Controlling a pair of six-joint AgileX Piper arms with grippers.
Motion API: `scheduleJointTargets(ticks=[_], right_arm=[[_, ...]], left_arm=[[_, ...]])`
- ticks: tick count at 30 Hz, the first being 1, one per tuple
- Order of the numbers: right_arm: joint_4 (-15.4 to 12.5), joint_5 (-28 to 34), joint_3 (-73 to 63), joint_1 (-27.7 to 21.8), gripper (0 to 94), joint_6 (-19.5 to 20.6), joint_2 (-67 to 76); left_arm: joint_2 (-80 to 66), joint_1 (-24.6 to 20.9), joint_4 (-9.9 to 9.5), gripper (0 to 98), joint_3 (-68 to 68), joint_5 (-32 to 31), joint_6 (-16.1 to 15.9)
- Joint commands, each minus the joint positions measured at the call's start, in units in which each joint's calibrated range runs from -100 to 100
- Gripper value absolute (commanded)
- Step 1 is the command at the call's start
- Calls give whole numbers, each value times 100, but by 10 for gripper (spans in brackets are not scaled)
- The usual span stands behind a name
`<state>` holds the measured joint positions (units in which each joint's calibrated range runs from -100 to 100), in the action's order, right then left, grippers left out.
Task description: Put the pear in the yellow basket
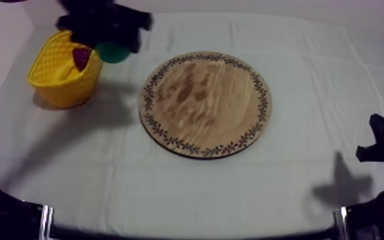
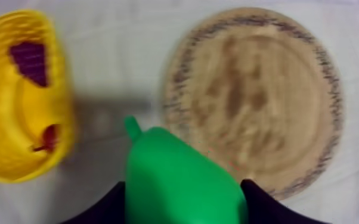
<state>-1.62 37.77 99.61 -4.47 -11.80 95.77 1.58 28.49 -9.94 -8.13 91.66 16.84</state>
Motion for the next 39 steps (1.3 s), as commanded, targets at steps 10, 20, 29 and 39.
scheduleJointTargets(ticks=[10, 20, 29, 39], right_arm=[[3, 5, 5, 3, 5, 0, -1], [3, 5, 5, 3, 5, -2, -1], [3, 5, 5, 3, 5, 3, -1], [3, 5, 5, 3, 5, 1, -1]], left_arm=[[-1273, -894, -358, 634, -1460, -543, -381], [-551, -1395, -511, 621, -807, -1572, -190], [237, -1721, -653, 598, -534, -2271, -85], [647, -1977, -886, 574, -1320, -3362, -73]])
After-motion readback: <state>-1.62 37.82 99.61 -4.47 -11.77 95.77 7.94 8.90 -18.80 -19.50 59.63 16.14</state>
